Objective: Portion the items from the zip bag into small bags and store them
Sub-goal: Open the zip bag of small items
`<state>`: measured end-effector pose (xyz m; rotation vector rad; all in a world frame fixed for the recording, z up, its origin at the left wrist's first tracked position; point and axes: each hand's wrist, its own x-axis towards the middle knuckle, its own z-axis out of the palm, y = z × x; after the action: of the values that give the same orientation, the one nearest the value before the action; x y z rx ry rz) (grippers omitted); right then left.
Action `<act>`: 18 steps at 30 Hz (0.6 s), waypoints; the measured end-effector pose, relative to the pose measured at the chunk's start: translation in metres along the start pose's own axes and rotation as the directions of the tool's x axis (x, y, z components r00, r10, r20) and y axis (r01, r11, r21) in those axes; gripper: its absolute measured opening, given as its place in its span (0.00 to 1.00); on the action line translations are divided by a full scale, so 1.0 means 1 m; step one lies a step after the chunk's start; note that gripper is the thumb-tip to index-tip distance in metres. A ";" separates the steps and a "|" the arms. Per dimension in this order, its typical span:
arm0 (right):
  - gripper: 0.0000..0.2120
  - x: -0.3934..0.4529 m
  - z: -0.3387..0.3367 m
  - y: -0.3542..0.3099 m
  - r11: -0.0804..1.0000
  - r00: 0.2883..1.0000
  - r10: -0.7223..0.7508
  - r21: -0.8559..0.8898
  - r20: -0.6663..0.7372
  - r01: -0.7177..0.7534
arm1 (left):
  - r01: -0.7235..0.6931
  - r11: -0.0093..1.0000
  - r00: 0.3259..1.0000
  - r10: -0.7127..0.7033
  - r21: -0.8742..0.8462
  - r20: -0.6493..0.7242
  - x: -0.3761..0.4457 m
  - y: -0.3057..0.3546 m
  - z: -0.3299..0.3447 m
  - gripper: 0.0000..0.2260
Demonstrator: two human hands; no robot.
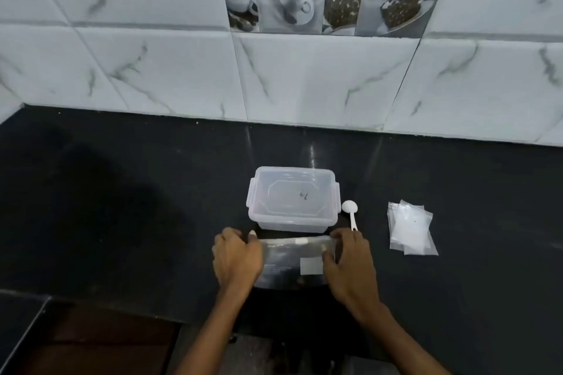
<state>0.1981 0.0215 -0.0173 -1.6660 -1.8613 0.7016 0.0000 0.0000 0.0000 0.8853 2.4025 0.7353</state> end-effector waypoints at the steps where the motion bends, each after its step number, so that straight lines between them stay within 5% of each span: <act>1: 0.12 0.000 0.002 0.003 0.990 0.994 0.098 0.098 0.048 -0.102 | 0.102 0.994 0.993 -0.099 -0.043 0.071 -0.001 -0.004 -0.002 0.13; 5: 0.06 0.003 0.000 -0.002 0.797 0.920 0.317 0.461 0.229 -0.389 | 0.304 0.902 0.919 -0.193 -0.306 0.344 -0.001 -0.018 -0.005 0.12; 10: 0.16 0.004 -0.003 0.005 0.534 0.854 0.429 0.680 0.295 -0.503 | 0.348 0.758 0.910 -0.132 -0.552 0.392 -0.006 -0.010 -0.016 0.15; 15: 0.20 -0.003 -0.014 0.005 0.489 0.887 0.315 0.743 0.337 -0.456 | 0.335 0.581 0.928 -0.065 -0.742 0.368 -0.022 -0.002 -0.025 0.26; 18: 0.19 -0.006 -0.026 0.003 0.497 0.928 0.203 0.784 0.312 -0.373 | 0.329 0.504 0.918 0.028 -0.799 0.396 -0.027 0.000 -0.027 0.25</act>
<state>0.2189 0.0164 -0.0016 -1.2447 -0.9826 1.6329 0.0027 -0.0272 0.0269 0.3058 1.4176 1.3701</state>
